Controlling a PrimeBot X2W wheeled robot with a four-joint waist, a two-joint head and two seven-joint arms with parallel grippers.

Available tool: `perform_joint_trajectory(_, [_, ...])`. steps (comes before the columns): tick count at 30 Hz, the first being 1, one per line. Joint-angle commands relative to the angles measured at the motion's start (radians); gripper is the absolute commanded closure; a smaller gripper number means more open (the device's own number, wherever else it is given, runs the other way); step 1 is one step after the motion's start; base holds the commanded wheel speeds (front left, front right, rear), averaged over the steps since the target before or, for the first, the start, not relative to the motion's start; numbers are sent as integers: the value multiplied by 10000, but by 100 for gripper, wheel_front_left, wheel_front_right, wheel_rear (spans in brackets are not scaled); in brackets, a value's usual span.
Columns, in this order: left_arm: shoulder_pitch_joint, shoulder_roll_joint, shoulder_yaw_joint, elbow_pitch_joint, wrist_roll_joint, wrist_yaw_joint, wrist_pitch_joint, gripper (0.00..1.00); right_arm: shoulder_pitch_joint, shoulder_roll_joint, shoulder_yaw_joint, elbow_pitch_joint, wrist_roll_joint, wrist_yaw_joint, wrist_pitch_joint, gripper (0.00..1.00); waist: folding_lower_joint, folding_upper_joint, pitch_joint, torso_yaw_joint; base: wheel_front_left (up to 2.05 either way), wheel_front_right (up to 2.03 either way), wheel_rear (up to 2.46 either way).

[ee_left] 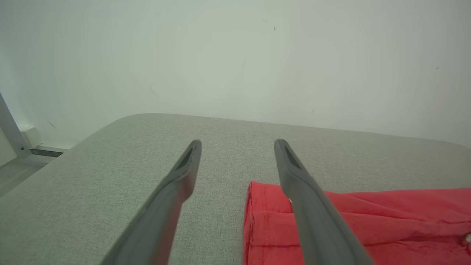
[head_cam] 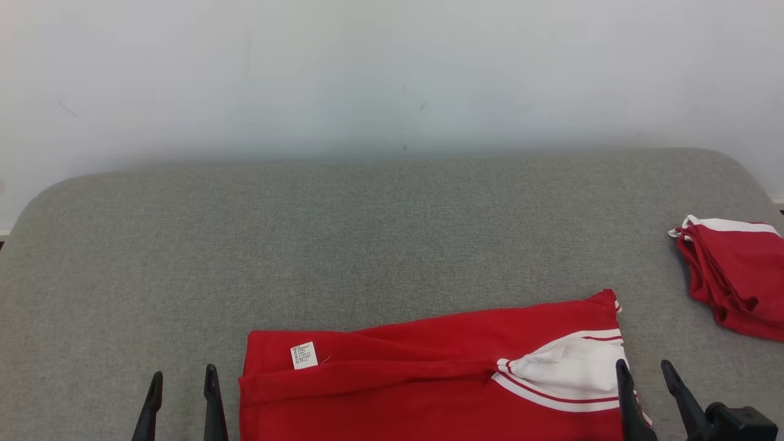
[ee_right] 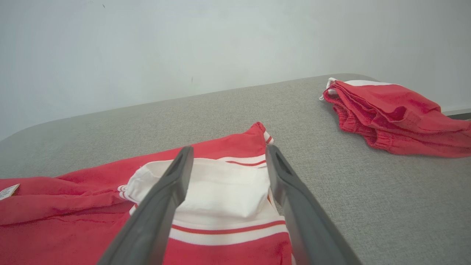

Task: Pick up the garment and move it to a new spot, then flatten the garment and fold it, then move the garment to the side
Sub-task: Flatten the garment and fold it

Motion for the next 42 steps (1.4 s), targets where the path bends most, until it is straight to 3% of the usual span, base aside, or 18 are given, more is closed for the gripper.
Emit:
perform_joint_trajectory(1, [91, -29, 26, 17, 51, -49, -22, 0, -87, -56, -26, 29, -69, -21, -53, 0, 1, 0, -7, -16, 0, 0, 0])
perform_joint_trajectory(13, [21, -50, -171, 148, -56, 10, -22, 0, -356, -368, -149, -35, -29, -21, 514, 0, 1, 0, 29, 43, 0, 0, 0])
perform_joint_trajectory(22, [2, -51, -333, 149, -39, -55, -22, 0, -1502, -995, -551, 602, 114, -21, 3781, 0, 1, 0, 196, 109, 0, 0, 0])
perform_joint_trajectory(28, [-241, -49, -461, 199, 97, -89, -22, 0, -2152, -1033, -804, 1039, 173, -21, 6154, 0, 1, 0, 465, 426, 0, 0, 0])
perform_joint_trajectory(42, [-609, -49, -715, 336, 150, -197, -22, 0, -2833, -962, -1161, 2133, -252, -21, 8182, 0, 1, 0, 1013, 1085, 0, 0, 0])
